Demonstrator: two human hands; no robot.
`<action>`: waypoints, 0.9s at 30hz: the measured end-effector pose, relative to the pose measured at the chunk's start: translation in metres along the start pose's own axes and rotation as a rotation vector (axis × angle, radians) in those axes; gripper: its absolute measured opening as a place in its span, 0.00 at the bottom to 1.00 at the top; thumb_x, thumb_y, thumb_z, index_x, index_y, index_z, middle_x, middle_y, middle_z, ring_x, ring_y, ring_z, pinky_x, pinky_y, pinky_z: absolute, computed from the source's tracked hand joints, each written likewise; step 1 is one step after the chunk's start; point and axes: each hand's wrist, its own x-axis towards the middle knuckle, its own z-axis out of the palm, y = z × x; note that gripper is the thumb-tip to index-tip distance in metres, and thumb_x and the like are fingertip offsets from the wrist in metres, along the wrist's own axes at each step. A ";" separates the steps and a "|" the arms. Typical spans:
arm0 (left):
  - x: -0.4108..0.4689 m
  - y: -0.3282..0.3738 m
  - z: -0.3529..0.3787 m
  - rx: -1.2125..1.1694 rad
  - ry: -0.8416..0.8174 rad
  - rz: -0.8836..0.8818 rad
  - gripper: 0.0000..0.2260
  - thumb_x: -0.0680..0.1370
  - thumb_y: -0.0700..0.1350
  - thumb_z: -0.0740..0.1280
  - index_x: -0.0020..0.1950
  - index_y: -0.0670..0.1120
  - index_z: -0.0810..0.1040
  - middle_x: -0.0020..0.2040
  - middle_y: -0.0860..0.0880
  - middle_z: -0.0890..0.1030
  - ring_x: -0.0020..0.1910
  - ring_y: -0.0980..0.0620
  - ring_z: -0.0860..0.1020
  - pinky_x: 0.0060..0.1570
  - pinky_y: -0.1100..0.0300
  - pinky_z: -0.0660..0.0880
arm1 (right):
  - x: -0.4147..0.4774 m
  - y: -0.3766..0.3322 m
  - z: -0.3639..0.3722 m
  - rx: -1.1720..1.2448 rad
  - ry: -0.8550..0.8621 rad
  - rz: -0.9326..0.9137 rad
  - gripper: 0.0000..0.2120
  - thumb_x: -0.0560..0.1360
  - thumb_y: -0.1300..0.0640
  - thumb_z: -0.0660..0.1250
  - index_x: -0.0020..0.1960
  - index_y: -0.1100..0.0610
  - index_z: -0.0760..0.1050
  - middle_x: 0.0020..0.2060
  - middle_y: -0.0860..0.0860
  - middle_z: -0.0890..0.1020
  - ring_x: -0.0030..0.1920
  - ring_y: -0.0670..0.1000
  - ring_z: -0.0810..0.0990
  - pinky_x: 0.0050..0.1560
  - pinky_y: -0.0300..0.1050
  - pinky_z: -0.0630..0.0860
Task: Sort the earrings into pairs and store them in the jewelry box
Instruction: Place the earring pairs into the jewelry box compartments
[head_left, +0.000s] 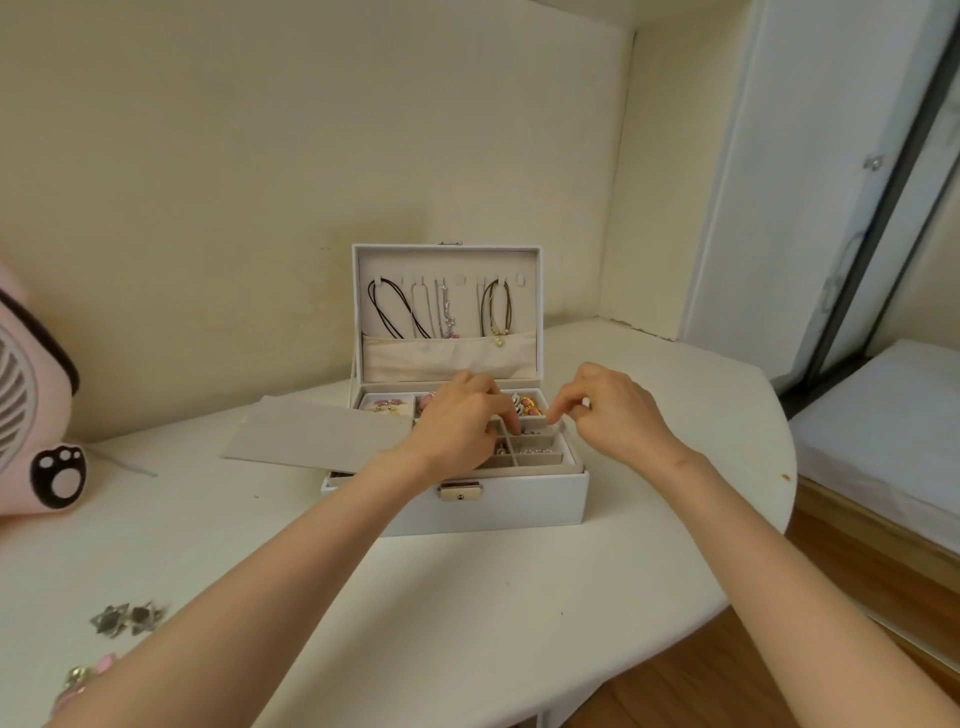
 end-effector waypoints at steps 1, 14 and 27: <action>0.000 0.000 0.000 0.005 -0.002 0.005 0.17 0.73 0.33 0.61 0.53 0.50 0.81 0.56 0.48 0.75 0.60 0.49 0.68 0.57 0.56 0.66 | -0.001 0.000 0.000 -0.028 -0.022 0.007 0.19 0.74 0.66 0.59 0.42 0.47 0.83 0.43 0.46 0.73 0.46 0.50 0.74 0.43 0.42 0.66; -0.012 -0.001 -0.006 0.030 -0.026 0.017 0.22 0.72 0.30 0.59 0.58 0.49 0.78 0.57 0.48 0.72 0.61 0.48 0.65 0.58 0.58 0.63 | -0.013 -0.009 0.006 0.096 0.012 0.019 0.21 0.75 0.68 0.56 0.45 0.49 0.83 0.39 0.43 0.69 0.43 0.48 0.72 0.41 0.40 0.65; -0.124 -0.038 -0.073 0.029 0.081 0.060 0.12 0.73 0.40 0.58 0.52 0.48 0.77 0.45 0.55 0.74 0.42 0.59 0.69 0.37 0.70 0.63 | -0.060 -0.102 0.049 0.382 -0.111 -0.423 0.10 0.74 0.61 0.65 0.49 0.51 0.83 0.38 0.37 0.74 0.35 0.34 0.70 0.41 0.31 0.64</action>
